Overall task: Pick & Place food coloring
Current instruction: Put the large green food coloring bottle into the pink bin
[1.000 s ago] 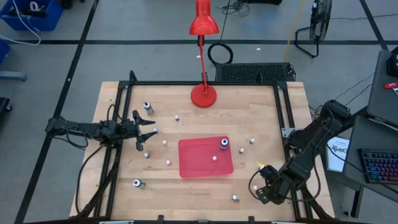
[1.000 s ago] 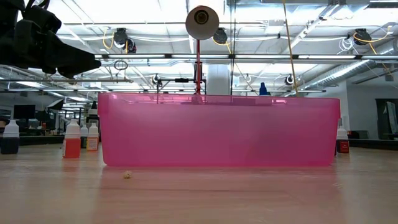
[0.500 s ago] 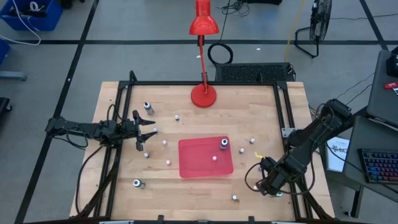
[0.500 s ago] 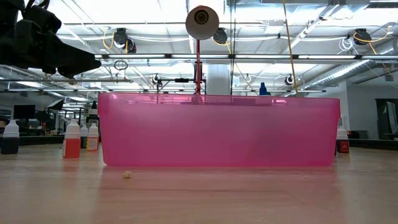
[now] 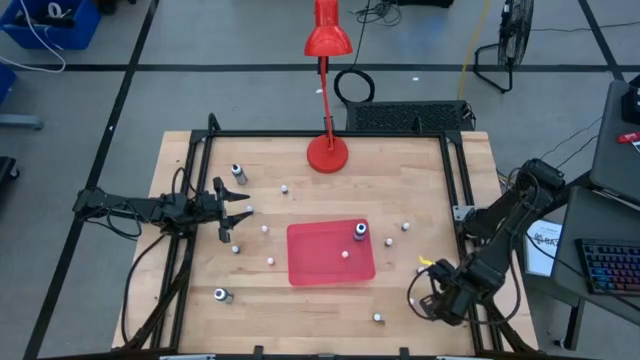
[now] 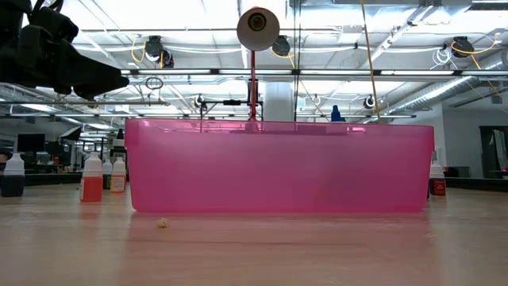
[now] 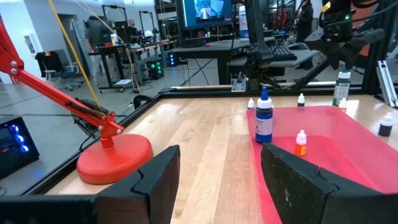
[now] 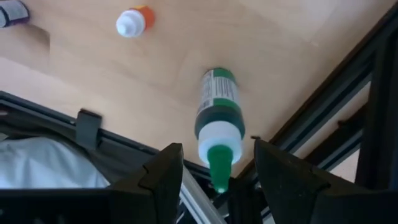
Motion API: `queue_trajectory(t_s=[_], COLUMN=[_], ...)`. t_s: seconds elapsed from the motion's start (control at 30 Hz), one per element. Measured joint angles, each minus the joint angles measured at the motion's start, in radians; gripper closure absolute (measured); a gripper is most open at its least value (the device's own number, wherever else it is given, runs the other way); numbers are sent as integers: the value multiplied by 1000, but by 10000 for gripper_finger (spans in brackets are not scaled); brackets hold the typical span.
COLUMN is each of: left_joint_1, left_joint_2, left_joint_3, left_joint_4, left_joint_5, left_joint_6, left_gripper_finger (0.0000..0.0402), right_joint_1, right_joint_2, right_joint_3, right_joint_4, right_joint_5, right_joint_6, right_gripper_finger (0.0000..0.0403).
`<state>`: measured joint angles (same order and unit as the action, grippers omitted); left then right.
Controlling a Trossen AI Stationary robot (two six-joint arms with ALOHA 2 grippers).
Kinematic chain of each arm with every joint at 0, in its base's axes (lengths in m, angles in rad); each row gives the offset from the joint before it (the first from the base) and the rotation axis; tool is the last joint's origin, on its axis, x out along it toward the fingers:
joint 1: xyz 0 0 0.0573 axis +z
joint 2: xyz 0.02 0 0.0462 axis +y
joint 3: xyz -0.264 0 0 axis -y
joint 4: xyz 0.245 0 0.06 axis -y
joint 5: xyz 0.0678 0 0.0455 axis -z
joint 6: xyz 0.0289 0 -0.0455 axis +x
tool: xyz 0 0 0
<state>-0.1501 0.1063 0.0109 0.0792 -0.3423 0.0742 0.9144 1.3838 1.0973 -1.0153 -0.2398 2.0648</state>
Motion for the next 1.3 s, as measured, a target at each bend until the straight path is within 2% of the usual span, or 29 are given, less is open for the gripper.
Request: queue_trajectory(t_s=[0.23,0.53,1.03,1.3], left_joint_1=[0,0,0,0], left_joint_2=[0,0,0,0], left_joint_3=[0,0,0,0], left_joint_4=[0,0,0,0], left_joint_5=[0,0,0,0], left_joint_6=[0,0,0,0], left_gripper_finger=[176,176,176,176], right_joint_1=[24,24,23,18], right_joint_2=[0,1,0,0], right_joint_3=[-26,-207,-230,-229], right_joint_4=[16,351,350,350], right_joint_5=[0,-20,-106,-58], right_joint_6=[24,43,39,-73], right_gripper_finger=[218,218,263,266])
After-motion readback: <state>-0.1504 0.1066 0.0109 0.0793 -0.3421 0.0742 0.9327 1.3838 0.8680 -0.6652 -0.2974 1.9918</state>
